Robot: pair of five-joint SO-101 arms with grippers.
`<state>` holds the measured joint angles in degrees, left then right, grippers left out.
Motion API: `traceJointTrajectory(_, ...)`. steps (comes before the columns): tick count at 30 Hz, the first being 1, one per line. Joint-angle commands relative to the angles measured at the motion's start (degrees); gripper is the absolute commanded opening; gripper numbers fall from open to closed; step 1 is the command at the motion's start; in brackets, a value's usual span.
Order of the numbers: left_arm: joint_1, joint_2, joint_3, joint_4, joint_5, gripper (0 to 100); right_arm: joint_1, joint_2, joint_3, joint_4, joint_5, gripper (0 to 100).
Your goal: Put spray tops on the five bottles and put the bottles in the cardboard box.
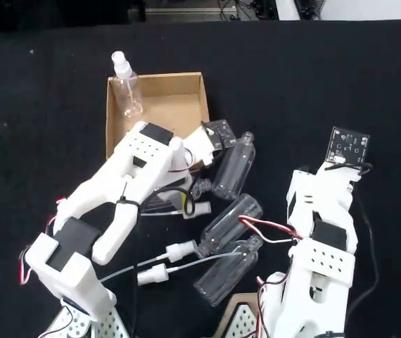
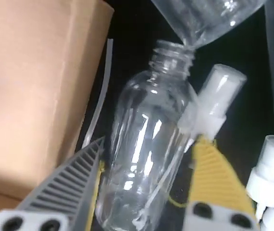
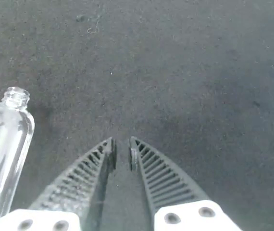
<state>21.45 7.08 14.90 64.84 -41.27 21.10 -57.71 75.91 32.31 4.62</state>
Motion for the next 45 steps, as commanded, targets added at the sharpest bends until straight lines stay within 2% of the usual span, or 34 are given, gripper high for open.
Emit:
traceJointTrajectory(1, 0.48, -2.99, -0.13, -0.70, -0.35, 18, 0.18, -1.98, -0.13, -1.49, 0.44, 3.8)
traceJointTrajectory(4, 0.48, -2.99, -0.13, -0.70, -0.35, 20, 0.18, -1.98, -0.13, -1.41, 0.44, 3.8)
traceJointTrajectory(8, 0.31, -2.99, 0.75, -0.53, -0.79, 27, 0.18, -1.98, -0.13, -1.41, 0.44, 3.8)
traceJointTrajectory(10, 0.31, -3.34, 1.63, 0.35, -3.87, 29, 0.18, -1.98, -0.13, -1.41, 0.44, 3.8)
traceJointTrajectory(13, 0.13, -2.90, 1.89, 1.23, -6.15, 30, 0.18, -1.98, -0.13, -1.41, 0.44, 3.8)
traceJointTrajectory(17, -0.22, -2.90, 3.21, -2.81, -6.07, 30, 0.18, -1.98, -0.13, -1.41, 0.44, 3.8)
traceJointTrajectory(24, 0.40, -2.90, 3.21, -3.08, -5.98, 30, 0.26, -1.98, -0.13, -1.41, 0.44, 3.8)
traceJointTrajectory(31, 2.07, -3.16, 6.11, -2.99, -5.98, 16, 0.26, -1.98, -0.13, -1.41, 0.44, 3.8)
traceJointTrajectory(35, 3.56, -3.69, 6.90, -2.55, -5.98, 16, 0.44, -1.98, -0.04, -1.41, 0.44, 3.8)
traceJointTrajectory(38, 3.21, -6.33, 2.51, 3.96, -6.07, 16, 0.35, -1.98, -0.04, -1.41, 0.44, 3.8)
traceJointTrajectory(45, -1.01, -14.68, -16.57, 27.34, -6.42, 16, 0.18, -1.98, -0.04, -1.41, 0.44, 3.8)
